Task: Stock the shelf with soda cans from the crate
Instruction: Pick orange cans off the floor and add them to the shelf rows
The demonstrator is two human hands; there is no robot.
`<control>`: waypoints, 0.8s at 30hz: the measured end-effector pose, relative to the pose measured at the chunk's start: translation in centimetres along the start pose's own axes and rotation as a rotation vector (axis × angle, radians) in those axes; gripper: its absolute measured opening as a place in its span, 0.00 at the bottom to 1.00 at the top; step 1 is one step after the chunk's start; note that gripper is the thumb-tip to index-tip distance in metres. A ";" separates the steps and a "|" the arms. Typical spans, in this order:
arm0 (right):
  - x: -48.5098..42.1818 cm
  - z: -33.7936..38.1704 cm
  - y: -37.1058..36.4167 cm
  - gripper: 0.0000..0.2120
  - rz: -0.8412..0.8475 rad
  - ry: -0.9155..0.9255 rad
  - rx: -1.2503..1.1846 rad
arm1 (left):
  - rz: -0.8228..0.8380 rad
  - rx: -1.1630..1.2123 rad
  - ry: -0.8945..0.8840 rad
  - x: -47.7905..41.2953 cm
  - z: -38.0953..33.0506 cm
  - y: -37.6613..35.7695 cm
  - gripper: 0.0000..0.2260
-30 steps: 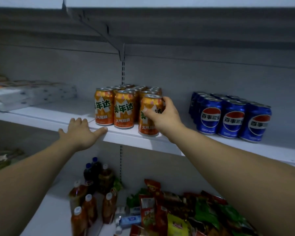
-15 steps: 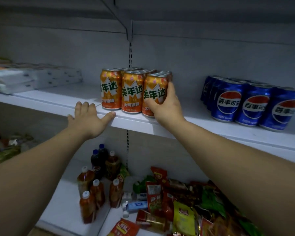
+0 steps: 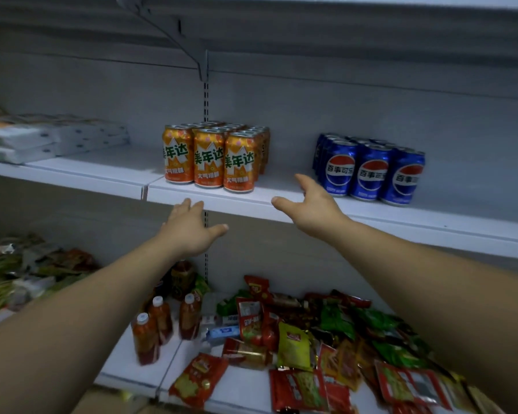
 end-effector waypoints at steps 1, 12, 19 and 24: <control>1.1 -0.5 1.2 0.38 -0.001 -0.003 0.018 | 0.034 0.016 -0.042 1.1 -1.9 -0.6 0.39; 15.7 -14.3 15.3 0.37 -0.075 -0.281 0.225 | 0.464 0.163 -0.404 16.0 -22.6 -14.4 0.35; 24.7 -29.7 19.5 0.35 -0.087 -0.582 0.179 | 0.710 0.062 -0.542 23.6 -29.7 -27.3 0.38; 30.8 -42.6 19.4 0.36 -0.053 -0.844 0.165 | 0.856 0.022 -0.595 27.2 -32.9 -37.6 0.35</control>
Point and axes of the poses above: each hand's wrist, its own x-axis away from the middle knuckle, its own y-axis out of the back of the hand, z = x × y, the point moved 10 cm from there along -x, towards the middle knuckle, and after that the axes turned 3 degrees about -z, right-handed, at the moved point
